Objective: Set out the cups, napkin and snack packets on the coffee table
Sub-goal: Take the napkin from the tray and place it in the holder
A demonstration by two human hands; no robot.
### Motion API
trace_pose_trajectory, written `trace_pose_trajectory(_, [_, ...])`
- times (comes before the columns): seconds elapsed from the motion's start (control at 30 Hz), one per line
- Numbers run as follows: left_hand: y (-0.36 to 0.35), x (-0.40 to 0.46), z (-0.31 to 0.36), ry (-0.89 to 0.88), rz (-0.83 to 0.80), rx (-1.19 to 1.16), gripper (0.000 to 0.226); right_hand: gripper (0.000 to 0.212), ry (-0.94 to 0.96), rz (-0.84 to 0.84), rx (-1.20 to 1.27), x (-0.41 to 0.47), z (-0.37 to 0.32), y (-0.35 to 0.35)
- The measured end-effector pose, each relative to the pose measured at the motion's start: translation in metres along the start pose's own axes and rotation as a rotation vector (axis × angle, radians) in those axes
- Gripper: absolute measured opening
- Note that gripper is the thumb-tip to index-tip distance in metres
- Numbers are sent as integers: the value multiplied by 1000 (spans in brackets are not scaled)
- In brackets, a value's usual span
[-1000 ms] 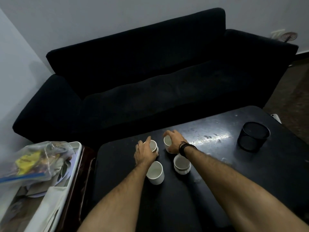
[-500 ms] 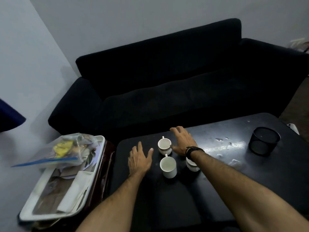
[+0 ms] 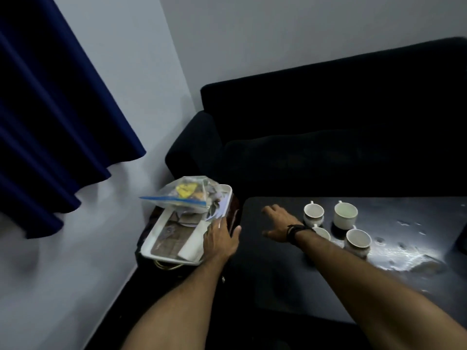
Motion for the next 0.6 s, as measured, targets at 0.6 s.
trace_pose_trajectory(0.6, [-4, 23, -147, 418, -112, 38, 44, 66, 143, -258, 10, 50, -122, -100])
Point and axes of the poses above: each hand's wrist, its own x-axis towards the middle knuckle, its own y-axis out of the back of the hand, z = x × y, the point moved 5 cm from there along x, towards the middle knuckle, and after that the axes turned 1 degree about y, right-handed, at the moved point
